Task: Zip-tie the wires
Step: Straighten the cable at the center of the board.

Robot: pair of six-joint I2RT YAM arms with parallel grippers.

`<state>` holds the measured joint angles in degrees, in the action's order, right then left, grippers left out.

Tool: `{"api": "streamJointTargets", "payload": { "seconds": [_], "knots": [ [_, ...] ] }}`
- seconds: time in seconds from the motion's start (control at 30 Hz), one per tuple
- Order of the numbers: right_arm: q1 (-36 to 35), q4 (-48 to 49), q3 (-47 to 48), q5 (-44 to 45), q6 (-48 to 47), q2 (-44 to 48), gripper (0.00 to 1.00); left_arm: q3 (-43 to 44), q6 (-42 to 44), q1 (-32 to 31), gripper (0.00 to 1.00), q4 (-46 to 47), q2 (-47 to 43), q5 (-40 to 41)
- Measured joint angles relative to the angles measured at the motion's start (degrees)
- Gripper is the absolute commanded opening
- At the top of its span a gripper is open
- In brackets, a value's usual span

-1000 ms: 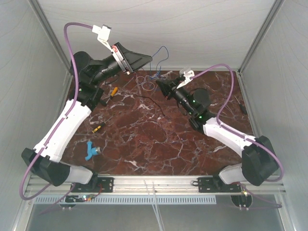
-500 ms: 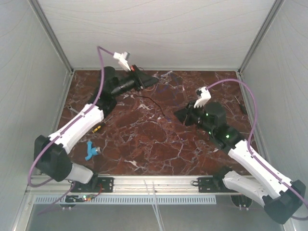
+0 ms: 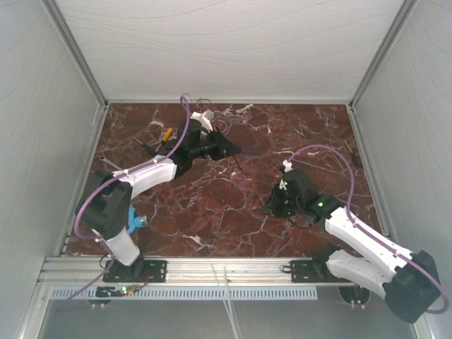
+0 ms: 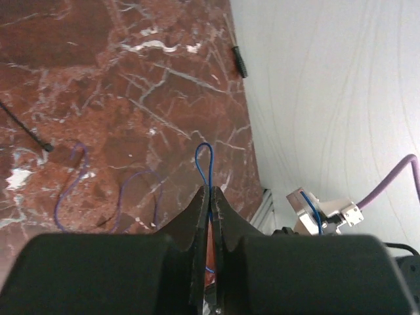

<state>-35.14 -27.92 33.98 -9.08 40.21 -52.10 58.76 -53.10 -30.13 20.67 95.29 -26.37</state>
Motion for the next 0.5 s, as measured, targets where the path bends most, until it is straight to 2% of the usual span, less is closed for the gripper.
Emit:
{"api": "streamJointTargets", "payload": {
  "seconds": [0.23, 0.5],
  "knots": [
    [0.0, 0.2, 0.0, -0.5, -0.1, -9.0, 0.0, 3.9, 1.4, 0.0, 0.0, -2.6, 7.1, 3.3],
    [0.0, 0.7, 0.0, -1.6, -0.3, -14.0, 0.0, 10.7, 3.8, 0.0, 0.0, -8.8, 13.3, 7.8]
  ]
}}
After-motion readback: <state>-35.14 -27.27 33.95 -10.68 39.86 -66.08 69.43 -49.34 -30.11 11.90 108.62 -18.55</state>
